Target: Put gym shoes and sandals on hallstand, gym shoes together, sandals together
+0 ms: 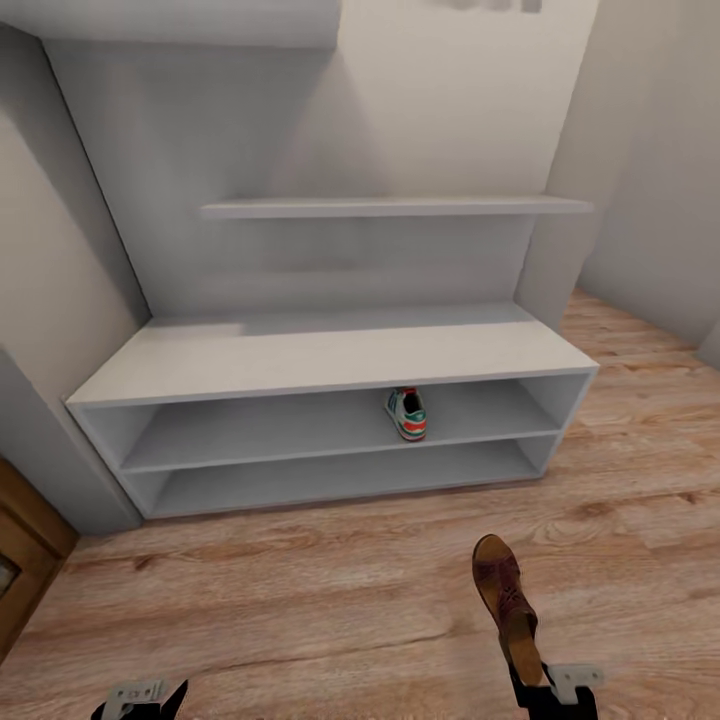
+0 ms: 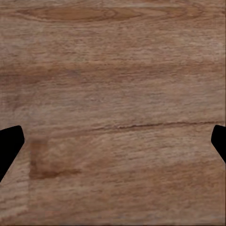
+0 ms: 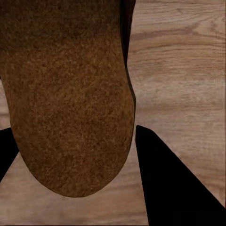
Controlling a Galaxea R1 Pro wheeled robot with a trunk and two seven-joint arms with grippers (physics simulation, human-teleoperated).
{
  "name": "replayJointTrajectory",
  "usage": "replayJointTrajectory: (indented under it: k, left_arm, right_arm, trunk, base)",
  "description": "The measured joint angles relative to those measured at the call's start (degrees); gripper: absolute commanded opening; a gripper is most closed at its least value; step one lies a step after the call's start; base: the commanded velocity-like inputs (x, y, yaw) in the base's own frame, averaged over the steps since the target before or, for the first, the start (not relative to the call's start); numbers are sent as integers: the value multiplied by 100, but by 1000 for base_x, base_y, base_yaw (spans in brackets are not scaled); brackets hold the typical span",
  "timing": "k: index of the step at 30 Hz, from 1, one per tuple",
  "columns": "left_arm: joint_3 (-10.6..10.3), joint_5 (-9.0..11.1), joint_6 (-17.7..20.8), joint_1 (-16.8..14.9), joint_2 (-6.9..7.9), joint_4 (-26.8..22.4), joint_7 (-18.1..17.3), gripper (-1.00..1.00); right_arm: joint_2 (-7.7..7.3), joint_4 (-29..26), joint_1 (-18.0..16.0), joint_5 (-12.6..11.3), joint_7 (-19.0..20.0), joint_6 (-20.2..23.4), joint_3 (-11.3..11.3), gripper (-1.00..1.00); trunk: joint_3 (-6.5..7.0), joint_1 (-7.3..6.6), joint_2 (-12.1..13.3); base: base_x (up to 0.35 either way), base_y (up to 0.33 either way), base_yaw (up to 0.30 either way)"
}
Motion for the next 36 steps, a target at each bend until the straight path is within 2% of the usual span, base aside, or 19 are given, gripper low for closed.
replayJointTrajectory:
  k: [14, 25, 36]
  left_arm:
    - [3, 0, 9, 0, -3, 0, -4, 100]
    - [5, 0, 9, 0, -2, 0, -4, 100]
    - [-58, -41, -25, -1, -35, -10, -9, 100]
  right_arm:
    - [3, -2, 0, -8, 6, 0, 0, -100]
    - [7, -4, 0, -8, 6, -2, 0, -100]
    - [-21, 1, 0, 6, 8, -4, 0, -100]
  trunk:
    - [0, 0, 0]
    - [0, -1, 0]
    - [0, -1, 0]
  base:
    - [-141, 285, 0]
    - [-23, 298, 0]
    - [0, 11, 0]
